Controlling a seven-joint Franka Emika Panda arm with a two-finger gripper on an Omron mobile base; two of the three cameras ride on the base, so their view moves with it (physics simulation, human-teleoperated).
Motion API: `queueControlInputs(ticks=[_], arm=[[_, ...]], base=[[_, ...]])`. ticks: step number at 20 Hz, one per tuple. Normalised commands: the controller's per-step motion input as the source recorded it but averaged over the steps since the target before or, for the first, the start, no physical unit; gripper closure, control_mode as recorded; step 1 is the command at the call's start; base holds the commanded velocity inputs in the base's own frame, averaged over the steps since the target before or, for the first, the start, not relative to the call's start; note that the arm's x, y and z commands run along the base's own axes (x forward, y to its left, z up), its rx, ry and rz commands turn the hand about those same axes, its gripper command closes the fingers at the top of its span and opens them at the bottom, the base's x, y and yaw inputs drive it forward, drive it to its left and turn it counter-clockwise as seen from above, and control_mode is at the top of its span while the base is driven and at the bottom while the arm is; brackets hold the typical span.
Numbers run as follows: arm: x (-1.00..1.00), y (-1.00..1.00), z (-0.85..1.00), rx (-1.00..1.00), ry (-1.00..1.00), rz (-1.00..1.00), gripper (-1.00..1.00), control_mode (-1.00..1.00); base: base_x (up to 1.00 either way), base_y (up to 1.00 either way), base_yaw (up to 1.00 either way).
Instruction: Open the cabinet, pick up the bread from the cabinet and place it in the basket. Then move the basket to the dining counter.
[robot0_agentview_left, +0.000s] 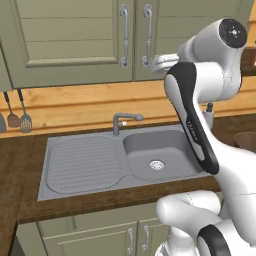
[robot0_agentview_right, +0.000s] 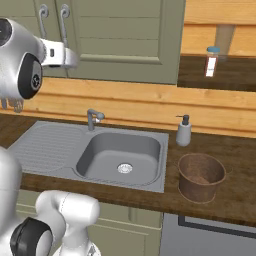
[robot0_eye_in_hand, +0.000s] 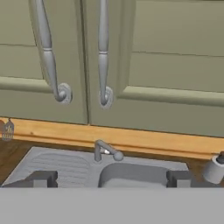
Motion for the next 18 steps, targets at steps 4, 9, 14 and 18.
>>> queueControlInputs(ticks=[4, 9, 14, 18], arm=[[0.21, 0.1, 0.5, 0.0, -0.21, 0.0, -1.0, -1.0], [0.25, 0.25, 0.58, 0.0, -0.09, 0.0, -1.0, -1.0], [0.38, 0.16, 0.13, 0.0, 0.0, 0.0, -1.0, -1.0], [0.36, 0.0, -0.07, 0.0, 0.0, 0.0, -1.0, -1.0]], base=[[0.0, 0.0, 0.0], [0.0, 0.0, 0.0], [0.0, 0.0, 0.0], [0.0, 0.0, 0.0]])
